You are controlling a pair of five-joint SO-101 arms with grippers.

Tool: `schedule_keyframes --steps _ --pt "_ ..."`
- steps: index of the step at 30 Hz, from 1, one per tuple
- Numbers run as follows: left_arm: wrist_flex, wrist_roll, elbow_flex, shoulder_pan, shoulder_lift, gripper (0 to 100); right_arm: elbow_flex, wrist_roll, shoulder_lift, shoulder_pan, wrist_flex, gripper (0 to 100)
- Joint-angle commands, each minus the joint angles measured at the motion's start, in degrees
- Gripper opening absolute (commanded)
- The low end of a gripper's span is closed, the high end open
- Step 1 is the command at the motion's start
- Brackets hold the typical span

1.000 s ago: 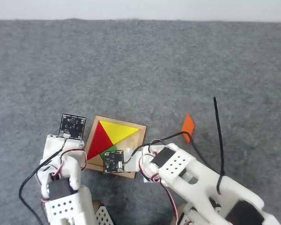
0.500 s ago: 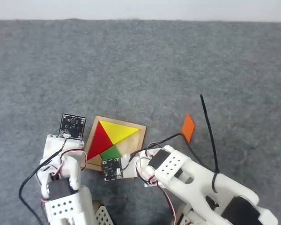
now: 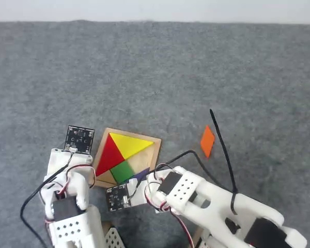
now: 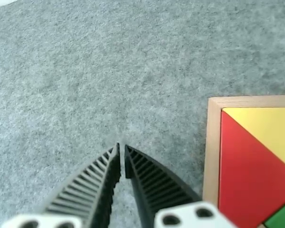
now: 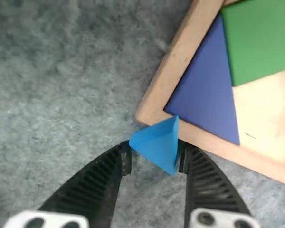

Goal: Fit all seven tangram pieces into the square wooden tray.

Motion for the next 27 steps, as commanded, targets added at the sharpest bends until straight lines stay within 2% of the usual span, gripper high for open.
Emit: schedule_keyframes --steps 1,4,8,12,18,24,27 --pt "0.1 -0.4 -0.6 0.3 -1.2 2 -3.4 -5.4 0.1 -1.1 -4.2 18.2" --pt "0.1 -0.4 -0.6 0.3 -1.2 2 -3.4 -8.3 0.1 -0.8 -5.8 10.2" --pt "0.1 -0.4 -0.6 0.3 -1.2 2 -3.4 -8.4 0.1 -0.7 -5.6 0.6" --pt "0.1 -0.4 -0.6 0.3 -1.2 2 -3.4 -8.5 0.1 -0.6 -5.3 1.2" --pt "0.1 -0.4 -0.6 0.3 -1.2 2 -3.7 -8.6 -0.6 3.4 -4.4 1.2" --pt "0.1 -0.4 -0.6 0.3 -1.2 2 -11.3 -8.9 -3.6 8.4 6.7 1.2" --pt "0.1 -0.4 -0.6 0.3 -1.2 2 -14.9 -12.6 -5.3 9.4 7.7 1.2"
